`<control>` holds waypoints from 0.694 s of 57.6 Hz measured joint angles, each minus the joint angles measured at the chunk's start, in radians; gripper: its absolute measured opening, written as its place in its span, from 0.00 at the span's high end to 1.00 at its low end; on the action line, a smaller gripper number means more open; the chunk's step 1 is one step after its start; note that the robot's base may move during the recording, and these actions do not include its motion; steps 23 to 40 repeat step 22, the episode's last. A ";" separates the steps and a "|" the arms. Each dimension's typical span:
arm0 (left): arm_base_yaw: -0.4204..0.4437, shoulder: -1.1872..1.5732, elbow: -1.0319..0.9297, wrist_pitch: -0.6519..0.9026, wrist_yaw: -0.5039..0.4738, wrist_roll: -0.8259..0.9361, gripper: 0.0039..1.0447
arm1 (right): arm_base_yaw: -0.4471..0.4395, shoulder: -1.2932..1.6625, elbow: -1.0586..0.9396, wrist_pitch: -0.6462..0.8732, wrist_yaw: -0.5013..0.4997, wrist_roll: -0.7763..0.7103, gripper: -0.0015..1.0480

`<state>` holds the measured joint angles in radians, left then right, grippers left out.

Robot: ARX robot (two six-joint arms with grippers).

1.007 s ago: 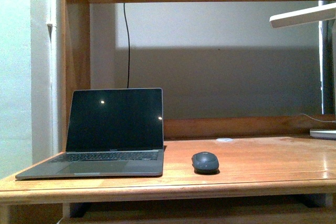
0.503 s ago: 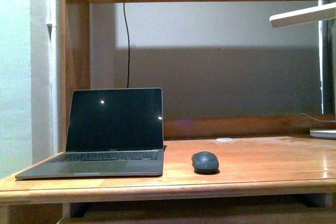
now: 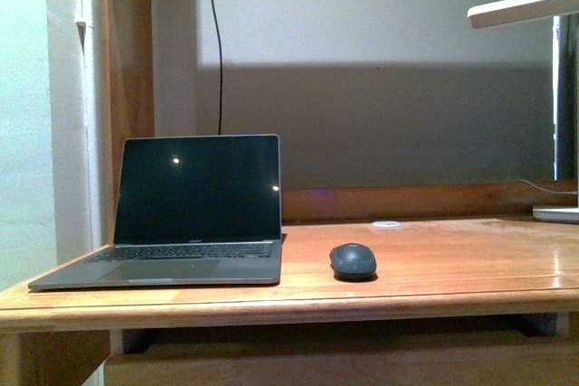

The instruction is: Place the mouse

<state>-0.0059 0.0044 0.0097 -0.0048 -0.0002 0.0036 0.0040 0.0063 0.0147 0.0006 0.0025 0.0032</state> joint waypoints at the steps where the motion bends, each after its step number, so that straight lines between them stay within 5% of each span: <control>1: 0.000 0.000 0.000 0.000 0.000 0.000 0.07 | 0.000 0.000 0.000 0.000 0.000 0.000 0.07; 40: 0.000 0.000 0.000 0.000 0.000 0.000 0.07 | 0.000 0.000 0.000 0.000 0.000 0.000 0.07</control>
